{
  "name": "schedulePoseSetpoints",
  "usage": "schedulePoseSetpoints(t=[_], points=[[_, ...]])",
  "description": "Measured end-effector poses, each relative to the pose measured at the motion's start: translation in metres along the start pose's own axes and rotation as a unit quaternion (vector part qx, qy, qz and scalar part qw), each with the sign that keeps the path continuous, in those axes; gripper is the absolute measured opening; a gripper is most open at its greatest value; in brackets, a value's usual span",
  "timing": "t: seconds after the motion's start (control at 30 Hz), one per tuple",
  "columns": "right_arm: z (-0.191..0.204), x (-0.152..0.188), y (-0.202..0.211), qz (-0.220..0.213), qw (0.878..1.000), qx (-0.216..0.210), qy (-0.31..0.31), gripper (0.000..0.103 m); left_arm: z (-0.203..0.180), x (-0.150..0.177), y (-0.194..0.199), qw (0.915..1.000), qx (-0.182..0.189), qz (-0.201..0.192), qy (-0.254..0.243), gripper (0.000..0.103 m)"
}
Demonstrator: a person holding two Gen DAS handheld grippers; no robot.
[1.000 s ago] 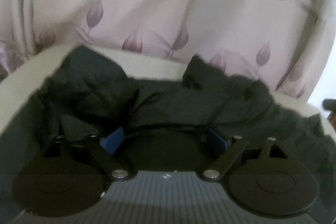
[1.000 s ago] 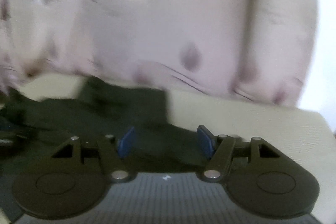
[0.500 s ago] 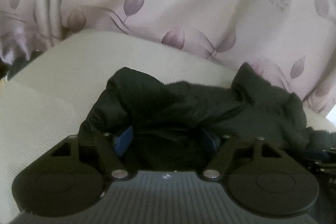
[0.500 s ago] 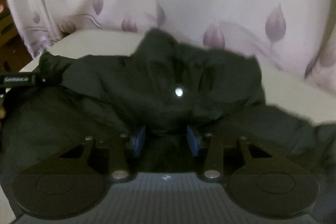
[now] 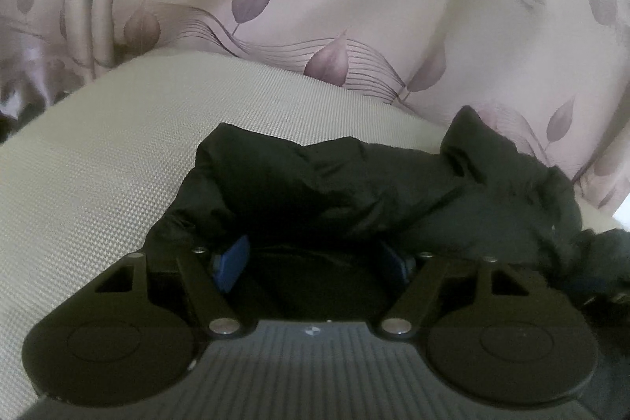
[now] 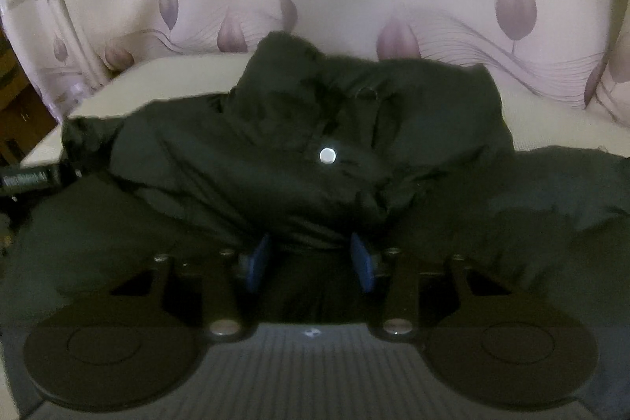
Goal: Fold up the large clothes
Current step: 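Lower the folded jacket onto the seat and open both grippers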
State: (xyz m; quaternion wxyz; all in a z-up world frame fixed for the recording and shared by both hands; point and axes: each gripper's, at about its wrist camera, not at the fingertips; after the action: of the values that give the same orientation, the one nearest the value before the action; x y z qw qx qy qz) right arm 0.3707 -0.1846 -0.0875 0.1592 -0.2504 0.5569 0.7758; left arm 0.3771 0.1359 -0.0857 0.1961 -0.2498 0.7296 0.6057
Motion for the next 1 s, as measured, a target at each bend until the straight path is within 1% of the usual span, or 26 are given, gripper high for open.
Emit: schedulePoseSetpoints(t=[0.03, 0.07, 0.1, 0.17, 0.23, 0.3, 0.33, 0.37, 0.5, 0.6, 0.63, 0.7, 0.8, 0.83, 0.87, 0.93, 1.0], points=[[-0.007, 0.000, 0.012, -0.011, 1.000, -0.014, -0.013, 0.045, 0.000, -0.001, 0.001, 1.0000, -0.002, 0.002, 0.000, 0.072], [-0.018, 0.003, 0.029, -0.036, 0.999, -0.021, -0.022, 0.046, 0.000, -0.002, 0.001, 1.0000, -0.003, 0.004, 0.002, 0.073], [-0.027, 0.004, 0.042, -0.053, 0.998, -0.008, -0.030, 0.046, -0.001, -0.002, 0.001, 1.0000, -0.004, 0.005, 0.003, 0.072], [-0.056, 0.006, 0.064, -0.069, 0.995, 0.040, -0.053, 0.046, -0.001, -0.002, 0.002, 1.0000, -0.004, 0.005, 0.003, 0.073], [-0.090, 0.008, 0.070, -0.060, 0.993, 0.074, -0.074, 0.046, 0.000, -0.002, 0.002, 1.0000, -0.003, 0.004, 0.006, 0.073], [-0.117, 0.015, 0.064, -0.035, 0.988, 0.120, -0.087, 0.047, 0.000, 0.000, 0.001, 1.0000, -0.004, 0.001, 0.005, 0.073], [-0.127, 0.020, 0.059, -0.025, 0.988, 0.126, -0.090, 0.045, 0.000, 0.000, 0.001, 1.0000, -0.004, 0.000, 0.005, 0.073], [-0.136, 0.026, 0.054, -0.017, 0.988, 0.123, -0.091, 0.044, 0.000, 0.001, 0.001, 1.0000, -0.004, -0.002, 0.003, 0.073], [-0.146, 0.033, 0.035, -0.013, 0.988, 0.120, -0.098, 0.044, 0.001, 0.005, 0.001, 0.9999, -0.004, -0.012, 0.000, 0.074], [-0.144, 0.031, 0.029, -0.009, 0.988, 0.129, -0.087, 0.045, 0.000, 0.006, 0.001, 0.9998, -0.007, -0.017, -0.001, 0.074], [-0.146, 0.031, 0.031, -0.007, 0.988, 0.125, -0.088, 0.045, -0.001, 0.006, 0.001, 0.9998, -0.007, -0.016, -0.001, 0.074], [-0.153, 0.030, 0.042, -0.010, 0.988, 0.109, -0.107, 0.045, -0.002, 0.006, 0.001, 0.9998, -0.011, -0.016, -0.004, 0.074], [-0.155, 0.044, 0.077, -0.054, 0.987, 0.090, -0.125, 0.047, -0.003, 0.005, 0.001, 0.9998, -0.013, -0.016, -0.005, 0.074], [-0.154, 0.051, 0.087, -0.056, 0.987, 0.087, -0.119, 0.047, -0.003, 0.005, 0.001, 0.9998, -0.013, -0.016, -0.005, 0.074], [-0.151, 0.058, 0.094, -0.055, 0.988, 0.093, -0.110, 0.047, -0.004, 0.005, 0.001, 0.9998, -0.013, -0.016, -0.005, 0.074], [-0.141, 0.077, 0.103, -0.063, 0.987, 0.128, -0.074, 0.047, -0.003, 0.005, 0.001, 0.9998, -0.012, -0.016, -0.005, 0.074], [-0.137, 0.093, 0.099, -0.051, 0.985, 0.154, -0.054, 0.046, -0.002, 0.006, 0.001, 0.9998, -0.011, -0.018, -0.004, 0.074]])
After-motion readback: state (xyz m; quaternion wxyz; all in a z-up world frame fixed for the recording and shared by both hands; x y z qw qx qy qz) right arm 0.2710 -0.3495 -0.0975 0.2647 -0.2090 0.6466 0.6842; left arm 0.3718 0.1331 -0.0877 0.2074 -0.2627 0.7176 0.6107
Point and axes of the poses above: each gripper's, at about its wrist camera, not at the fingertips, and y roughly against the way its jaws point, z to its left, x to its underside, and after that the axes turned 13 degrees about z, right-handed
